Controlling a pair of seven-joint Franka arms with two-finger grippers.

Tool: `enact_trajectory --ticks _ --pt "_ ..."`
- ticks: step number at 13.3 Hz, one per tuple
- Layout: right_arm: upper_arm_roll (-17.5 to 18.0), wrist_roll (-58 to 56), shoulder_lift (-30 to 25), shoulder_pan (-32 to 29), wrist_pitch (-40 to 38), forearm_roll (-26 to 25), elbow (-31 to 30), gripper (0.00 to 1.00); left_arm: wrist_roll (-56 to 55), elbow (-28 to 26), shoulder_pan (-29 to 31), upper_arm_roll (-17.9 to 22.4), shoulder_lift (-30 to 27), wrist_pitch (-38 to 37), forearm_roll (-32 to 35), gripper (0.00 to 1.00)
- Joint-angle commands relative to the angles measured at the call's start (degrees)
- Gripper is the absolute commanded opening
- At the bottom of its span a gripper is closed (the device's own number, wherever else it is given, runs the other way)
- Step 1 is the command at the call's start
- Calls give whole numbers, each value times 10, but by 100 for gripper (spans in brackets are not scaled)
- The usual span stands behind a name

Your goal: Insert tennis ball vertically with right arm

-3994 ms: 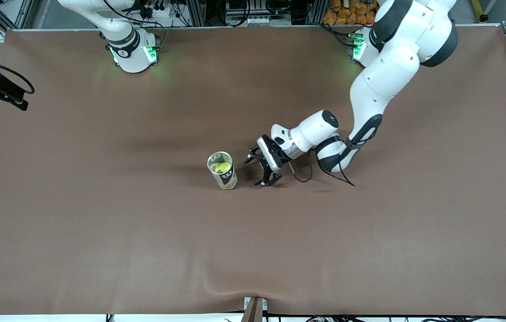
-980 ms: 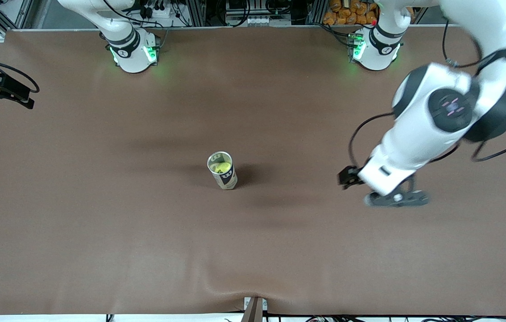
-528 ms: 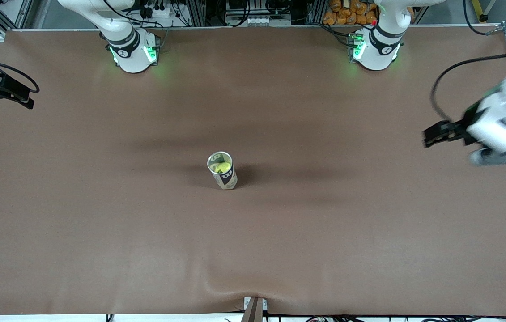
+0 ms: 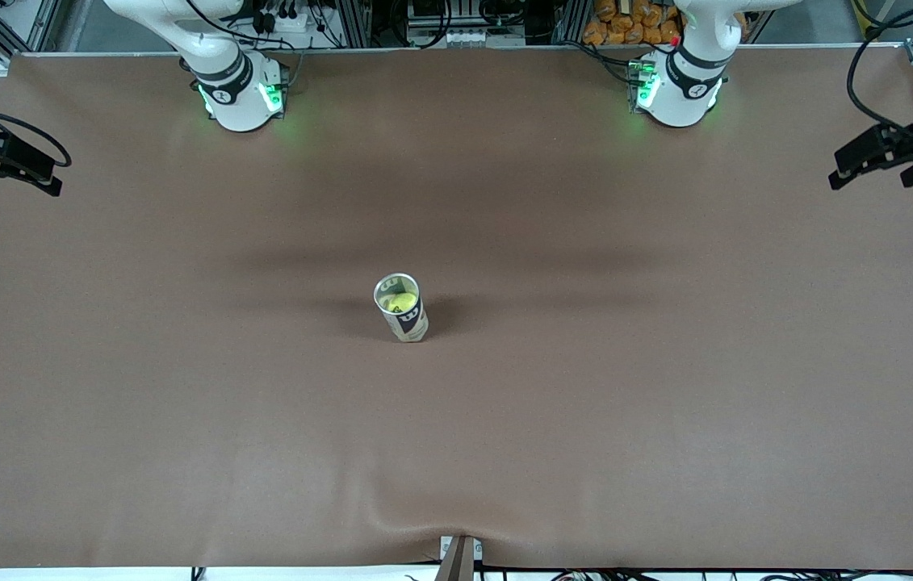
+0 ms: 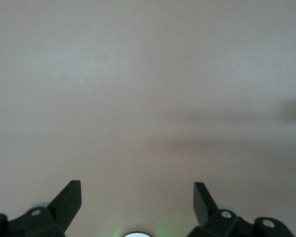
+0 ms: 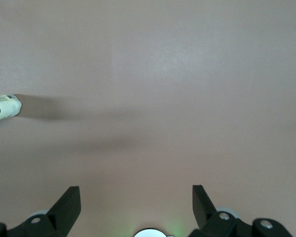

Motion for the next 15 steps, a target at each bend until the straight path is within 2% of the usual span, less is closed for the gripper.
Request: enact_trajectory --ticks 1,3,9,13,15 --pt "2 -1 5 -5 -10 8 13 100 9 -16 10 -20 -18 -3 2 100" --pt "2 -1 5 -5 -10 8 13 100 11 -8 9 -30 -21 -9 23 100" --pt "2 0 5 -4 -11 8 13 100 -3 37 3 -31 -18 -41 28 100" --pt "2 0 5 -4 -11 8 13 100 -4 41 3 -25 -18 -48 29 100" --pt "2 0 6 -4 -11 8 12 100 -4 45 1 -32 -17 -48 55 100"
